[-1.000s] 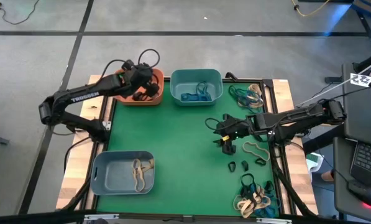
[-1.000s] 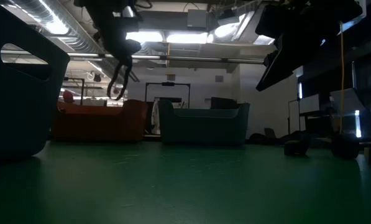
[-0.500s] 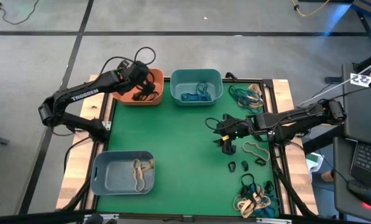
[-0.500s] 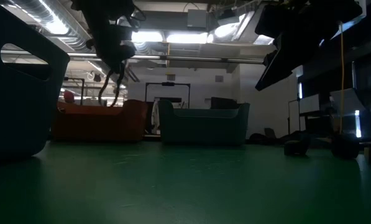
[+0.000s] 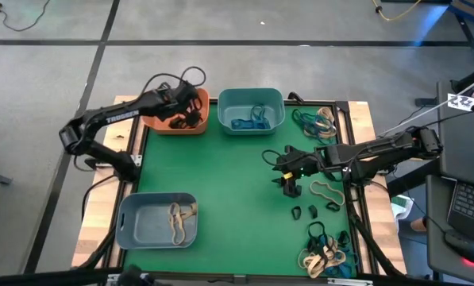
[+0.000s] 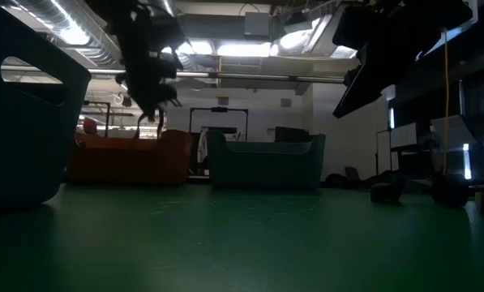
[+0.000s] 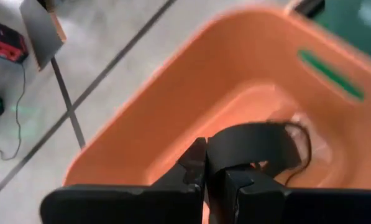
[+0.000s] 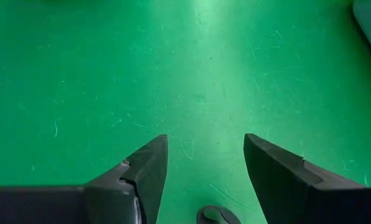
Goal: Sort rubber bands into baskets
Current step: Put the black rubber band into the orange bin
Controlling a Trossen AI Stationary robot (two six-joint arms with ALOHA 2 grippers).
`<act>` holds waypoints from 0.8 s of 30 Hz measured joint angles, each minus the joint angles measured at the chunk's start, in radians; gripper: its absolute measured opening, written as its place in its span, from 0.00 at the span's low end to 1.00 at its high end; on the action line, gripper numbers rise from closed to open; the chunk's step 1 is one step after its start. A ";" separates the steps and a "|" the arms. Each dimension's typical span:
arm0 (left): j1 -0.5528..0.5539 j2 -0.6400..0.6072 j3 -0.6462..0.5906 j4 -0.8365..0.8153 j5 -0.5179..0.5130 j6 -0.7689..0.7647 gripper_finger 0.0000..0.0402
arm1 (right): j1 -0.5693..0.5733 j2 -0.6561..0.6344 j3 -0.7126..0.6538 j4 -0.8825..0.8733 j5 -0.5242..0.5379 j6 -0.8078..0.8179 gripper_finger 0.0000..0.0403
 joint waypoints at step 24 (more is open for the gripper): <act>0.153 0.028 -0.042 -0.038 0.338 -0.018 0.02 | 0.000 0.000 0.000 0.003 0.000 -0.003 0.52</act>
